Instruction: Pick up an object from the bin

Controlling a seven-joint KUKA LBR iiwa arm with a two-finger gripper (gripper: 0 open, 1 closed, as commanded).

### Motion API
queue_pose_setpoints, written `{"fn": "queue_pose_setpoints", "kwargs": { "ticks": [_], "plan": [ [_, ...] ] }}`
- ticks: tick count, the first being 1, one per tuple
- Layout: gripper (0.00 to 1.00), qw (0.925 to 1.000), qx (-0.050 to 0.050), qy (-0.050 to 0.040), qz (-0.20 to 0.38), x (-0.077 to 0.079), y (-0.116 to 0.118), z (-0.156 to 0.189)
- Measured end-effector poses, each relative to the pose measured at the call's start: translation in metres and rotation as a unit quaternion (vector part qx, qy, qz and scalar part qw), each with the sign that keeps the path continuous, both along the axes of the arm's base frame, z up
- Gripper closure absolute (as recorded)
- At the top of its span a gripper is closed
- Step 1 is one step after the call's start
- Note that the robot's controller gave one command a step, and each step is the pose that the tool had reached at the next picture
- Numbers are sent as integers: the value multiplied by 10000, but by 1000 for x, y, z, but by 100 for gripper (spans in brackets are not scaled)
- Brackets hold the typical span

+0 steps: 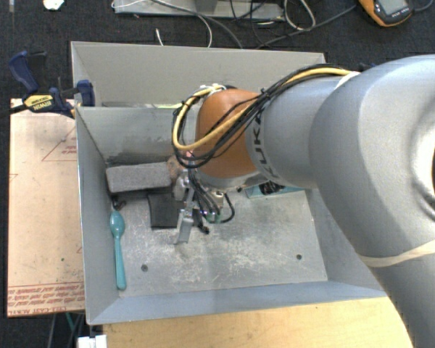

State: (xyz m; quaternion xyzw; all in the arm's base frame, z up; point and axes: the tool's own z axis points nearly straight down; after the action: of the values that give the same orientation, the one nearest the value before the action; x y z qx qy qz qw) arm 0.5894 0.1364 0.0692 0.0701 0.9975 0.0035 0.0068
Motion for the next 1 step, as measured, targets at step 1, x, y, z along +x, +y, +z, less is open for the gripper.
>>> {"fn": "queue_pose_setpoints", "kwargs": {
  "ticks": [1],
  "plan": [
    [100,9939,27,5,-1101,4,-1,2]
  ]
}}
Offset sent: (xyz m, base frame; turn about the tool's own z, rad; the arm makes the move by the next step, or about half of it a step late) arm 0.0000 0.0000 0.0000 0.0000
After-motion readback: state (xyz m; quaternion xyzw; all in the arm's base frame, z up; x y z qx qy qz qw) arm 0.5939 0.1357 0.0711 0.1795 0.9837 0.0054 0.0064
